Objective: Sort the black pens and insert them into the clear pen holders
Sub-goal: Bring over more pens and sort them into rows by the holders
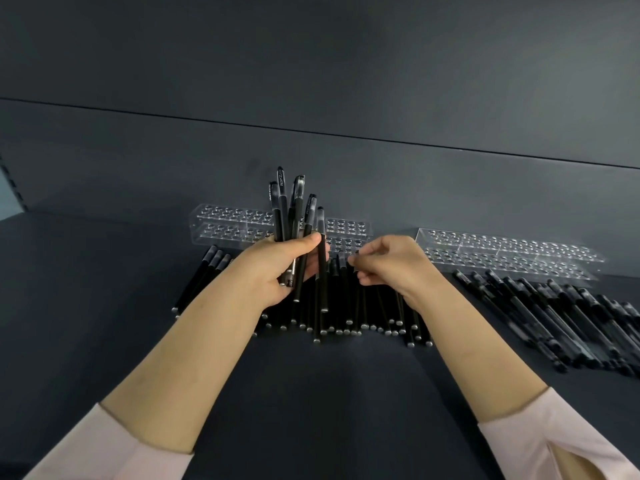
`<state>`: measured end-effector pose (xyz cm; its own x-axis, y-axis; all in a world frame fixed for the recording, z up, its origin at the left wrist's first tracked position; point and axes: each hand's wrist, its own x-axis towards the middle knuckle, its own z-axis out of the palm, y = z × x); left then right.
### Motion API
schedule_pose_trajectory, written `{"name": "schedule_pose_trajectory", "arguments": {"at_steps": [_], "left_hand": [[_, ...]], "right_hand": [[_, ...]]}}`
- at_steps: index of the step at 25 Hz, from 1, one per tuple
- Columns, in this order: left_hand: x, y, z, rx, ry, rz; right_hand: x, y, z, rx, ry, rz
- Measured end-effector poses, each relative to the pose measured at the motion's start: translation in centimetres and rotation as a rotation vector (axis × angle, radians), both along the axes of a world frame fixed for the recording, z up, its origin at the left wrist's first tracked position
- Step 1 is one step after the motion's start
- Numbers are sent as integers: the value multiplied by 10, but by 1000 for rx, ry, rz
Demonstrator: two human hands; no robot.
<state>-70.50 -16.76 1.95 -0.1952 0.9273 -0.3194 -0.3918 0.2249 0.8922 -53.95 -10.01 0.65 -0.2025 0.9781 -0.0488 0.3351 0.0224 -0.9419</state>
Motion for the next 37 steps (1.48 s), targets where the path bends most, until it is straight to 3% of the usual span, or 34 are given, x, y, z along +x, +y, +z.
{"name": "schedule_pose_trajectory", "arguments": {"at_steps": [5, 14, 20, 28, 33, 37], "left_hand": [[3, 1, -4, 42, -14, 43], [10, 6, -10, 157, -133, 124], [3, 4, -9, 135, -42, 92], [5, 2, -8, 6, 167, 80], [7, 2, -8, 87, 74, 101], [9, 1, -8, 99, 94, 96]], "right_hand": [[5, -2, 3, 19, 98, 27], [-2, -19, 5, -41, 74, 330], [33, -11, 19, 1, 37, 96], [35, -18, 14, -143, -202, 234], [35, -16, 12, -41, -308, 207], [33, -14, 13, 97, -186, 114]]}}
